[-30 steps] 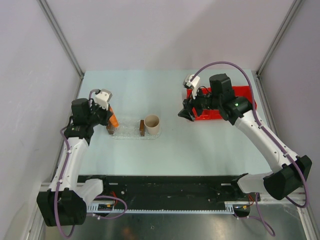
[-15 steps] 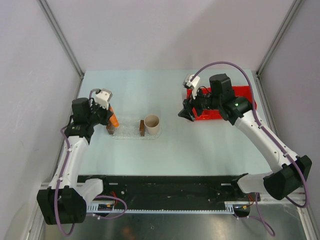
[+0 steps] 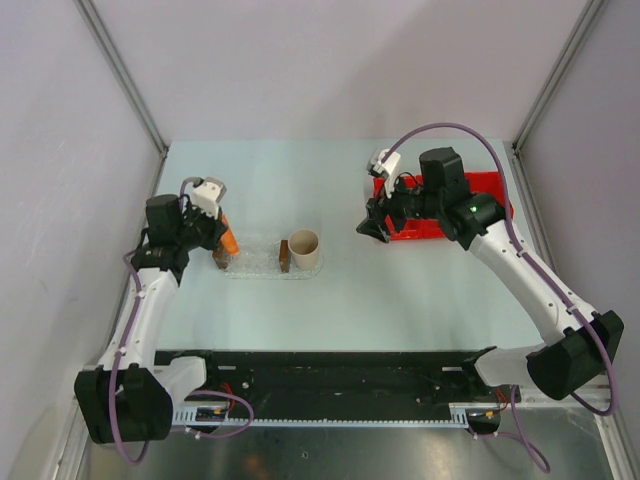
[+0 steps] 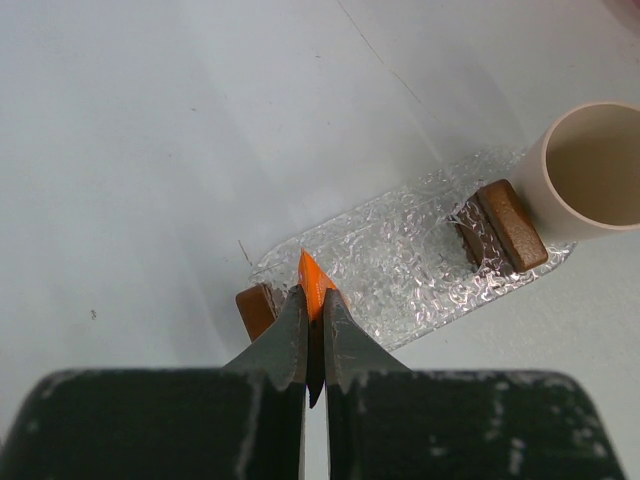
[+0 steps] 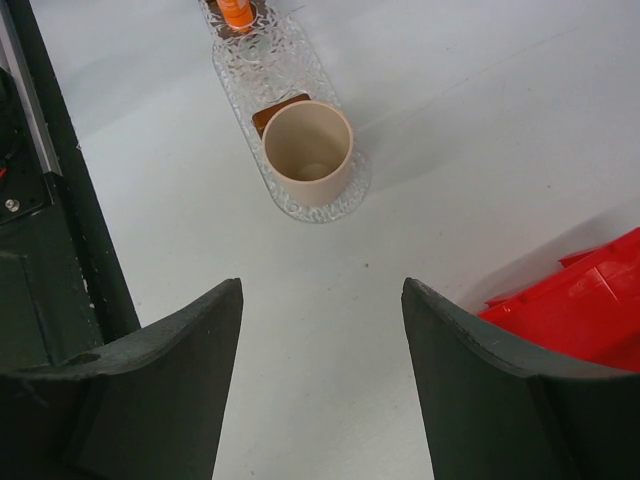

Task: Prepare toiletry sets of a toothbrush and toothpaste on the tray

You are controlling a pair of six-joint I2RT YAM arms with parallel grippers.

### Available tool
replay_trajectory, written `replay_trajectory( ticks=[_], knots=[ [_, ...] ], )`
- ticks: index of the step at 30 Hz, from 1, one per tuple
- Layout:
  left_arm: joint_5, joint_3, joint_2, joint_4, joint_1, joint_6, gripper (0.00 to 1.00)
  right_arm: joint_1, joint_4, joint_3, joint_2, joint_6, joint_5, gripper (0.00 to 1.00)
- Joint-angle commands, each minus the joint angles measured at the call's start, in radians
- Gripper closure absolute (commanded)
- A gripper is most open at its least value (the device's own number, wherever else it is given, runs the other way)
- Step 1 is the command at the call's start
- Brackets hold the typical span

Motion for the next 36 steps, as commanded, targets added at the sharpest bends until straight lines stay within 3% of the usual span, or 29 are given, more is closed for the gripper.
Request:
replay_trajectory(
  ticks=[1, 36],
  knots=[
    [0.045, 0.011, 0.006, 0.047, 0.009, 0.004, 1.00, -0.008, 0.020, 0.003, -0.013, 0.014, -0.015, 0.30],
    [0.033, -0.041, 0.065, 0.098, 0.011, 0.043, 1.00, -0.011, 0.023, -0.001, -0.009, 0.015, -0.017, 0.30]
  ],
)
